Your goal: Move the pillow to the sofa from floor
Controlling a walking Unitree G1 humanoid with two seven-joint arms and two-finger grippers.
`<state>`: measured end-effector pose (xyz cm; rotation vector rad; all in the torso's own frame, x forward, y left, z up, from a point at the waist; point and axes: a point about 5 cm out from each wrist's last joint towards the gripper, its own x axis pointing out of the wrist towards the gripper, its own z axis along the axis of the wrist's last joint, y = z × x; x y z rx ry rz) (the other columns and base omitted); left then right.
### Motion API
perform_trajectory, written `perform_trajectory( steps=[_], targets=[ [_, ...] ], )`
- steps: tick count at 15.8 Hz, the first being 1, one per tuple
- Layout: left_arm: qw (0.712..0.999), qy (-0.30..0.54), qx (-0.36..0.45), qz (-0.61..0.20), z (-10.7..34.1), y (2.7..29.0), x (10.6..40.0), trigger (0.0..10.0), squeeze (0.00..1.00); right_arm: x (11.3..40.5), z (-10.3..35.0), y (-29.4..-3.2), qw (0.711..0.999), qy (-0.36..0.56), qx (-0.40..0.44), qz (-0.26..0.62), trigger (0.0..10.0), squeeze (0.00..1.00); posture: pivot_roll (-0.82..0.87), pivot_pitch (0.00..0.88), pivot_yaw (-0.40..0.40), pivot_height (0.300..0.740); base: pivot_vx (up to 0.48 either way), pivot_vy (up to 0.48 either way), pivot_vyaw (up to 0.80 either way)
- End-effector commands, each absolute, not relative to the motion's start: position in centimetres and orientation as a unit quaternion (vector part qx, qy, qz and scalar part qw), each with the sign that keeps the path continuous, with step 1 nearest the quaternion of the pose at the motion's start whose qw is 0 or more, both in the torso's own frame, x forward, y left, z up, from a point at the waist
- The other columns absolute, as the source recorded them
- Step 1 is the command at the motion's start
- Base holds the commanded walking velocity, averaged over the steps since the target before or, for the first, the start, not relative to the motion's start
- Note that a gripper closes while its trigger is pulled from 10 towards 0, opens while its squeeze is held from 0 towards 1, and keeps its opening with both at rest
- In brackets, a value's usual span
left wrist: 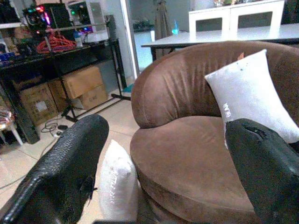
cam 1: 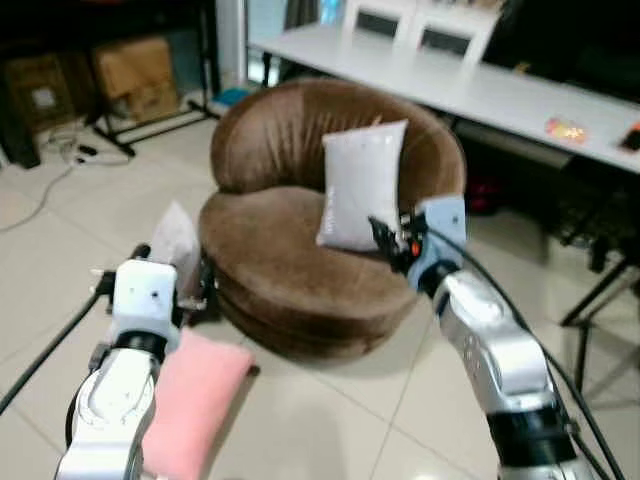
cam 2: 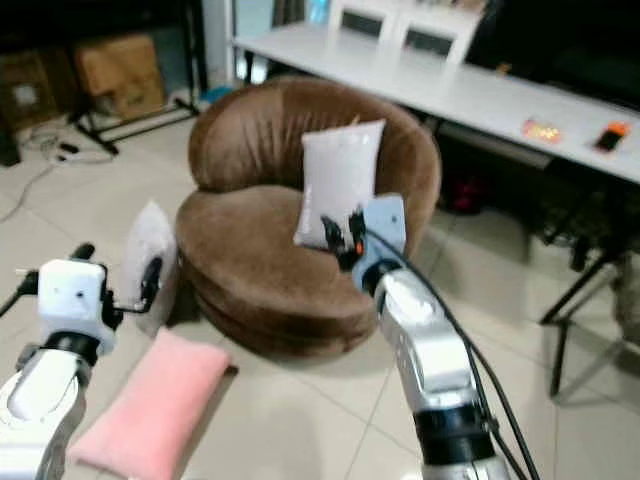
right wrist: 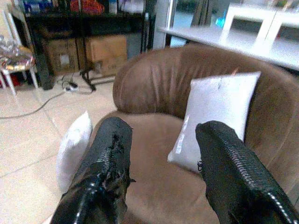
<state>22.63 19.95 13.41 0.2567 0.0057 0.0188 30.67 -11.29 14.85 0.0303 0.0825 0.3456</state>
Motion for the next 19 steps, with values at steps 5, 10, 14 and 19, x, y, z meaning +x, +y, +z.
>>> perform_trajectory(
  steps=[5,10,14,19],
  targets=[
    [0.993,-0.004,0.118,0.023,13.45,19.59,22.19,10.0,0.0,31.09,14.89,-11.58,0.982,0.048,0.005,0.183,10.0,0.0,0.08,0.0,-0.128,0.74,0.0,0.0,0.0],
    [0.992,-0.005,0.12,0.029,13.47,19.76,22.04,10.0,0.0,31.24,14.85,-11.43,0.981,0.049,0.003,0.188,10.0,0.0,0.08,0.0,-0.131,0.74,0.0,0.263,0.0],
    [0.992,-0.003,0.123,0.022,13.4,19.73,22.07,10.0,0.0,31.07,14.79,-11.51,0.982,0.047,0.003,0.185,10.0,0.0,0.07,0.0,-0.118,0.74,0.0,0.267,0.0],
    [0.992,-0.003,0.123,0.016,13.33,19.61,22.09,10.0,0.0,30.9,14.64,-11.59,0.982,0.048,0.003,0.183,10.0,0.0,0.06,0.0,-0.109,0.74,0.0,0.267,0.0]
  ],
)
